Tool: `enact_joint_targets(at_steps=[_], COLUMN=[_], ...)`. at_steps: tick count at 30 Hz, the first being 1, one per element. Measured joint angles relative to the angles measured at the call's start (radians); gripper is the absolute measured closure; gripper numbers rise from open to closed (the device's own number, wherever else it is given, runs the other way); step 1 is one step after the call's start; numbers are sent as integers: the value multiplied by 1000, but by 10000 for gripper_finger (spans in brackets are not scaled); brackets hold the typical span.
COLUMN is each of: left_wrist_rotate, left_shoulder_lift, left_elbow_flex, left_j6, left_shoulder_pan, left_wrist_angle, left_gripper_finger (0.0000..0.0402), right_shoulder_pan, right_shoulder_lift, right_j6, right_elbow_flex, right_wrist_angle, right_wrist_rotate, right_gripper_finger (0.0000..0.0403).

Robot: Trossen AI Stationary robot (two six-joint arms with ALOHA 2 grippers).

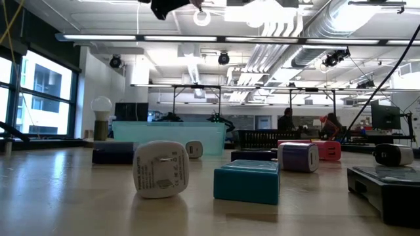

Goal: Pick & Place Office items
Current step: Put the red digital timer into the black bin

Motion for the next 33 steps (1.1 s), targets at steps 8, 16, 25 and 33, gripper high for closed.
enact_joint_targets(at_steps=[8,16,25,33], left_wrist_rotate=[-44,-38,-38,-38], left_shoulder_lift=[-2,-4,-4,-4], left_elbow_flex=[2,2,2,1], left_j6=[-90,-149,-192,-194], left_shoulder_pan=[1,3,6,6], left_wrist_angle=[-113,-257,-346,-383], left_gripper_finger=[157,156,156,156], right_shoulder_pan=[41,-32,-299,-460], right_shoulder_lift=[2,0,0,19], right_j6=[79,239,505,536], right_elbow_flex=[-2,-1,-1,-1], right_wrist_angle=[-240,-477,-703,-748], right_wrist_rotate=[310,587,339,163], right_gripper_finger=[260,260,260,255])
